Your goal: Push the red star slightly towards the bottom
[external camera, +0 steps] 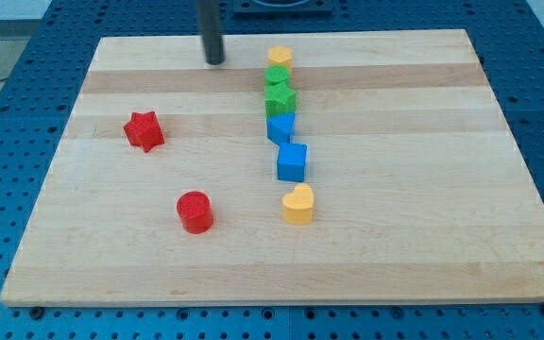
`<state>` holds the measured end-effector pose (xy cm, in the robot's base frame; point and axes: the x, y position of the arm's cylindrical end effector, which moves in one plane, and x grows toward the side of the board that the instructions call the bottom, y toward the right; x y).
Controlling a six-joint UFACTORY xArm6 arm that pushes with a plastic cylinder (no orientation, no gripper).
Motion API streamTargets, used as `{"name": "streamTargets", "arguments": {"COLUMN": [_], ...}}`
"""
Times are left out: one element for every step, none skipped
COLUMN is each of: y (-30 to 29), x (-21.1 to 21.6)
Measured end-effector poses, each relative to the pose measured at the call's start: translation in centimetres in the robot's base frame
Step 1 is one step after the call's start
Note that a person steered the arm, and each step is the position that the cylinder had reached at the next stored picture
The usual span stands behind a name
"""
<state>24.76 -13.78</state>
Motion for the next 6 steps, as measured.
{"name": "streamTargets", "arguments": {"y": [-4.7,-4.5,-4.0,-2.1,0.5,3.0], "x": [2.8,10.3,14.2,18.7,23.7,28.0]}}
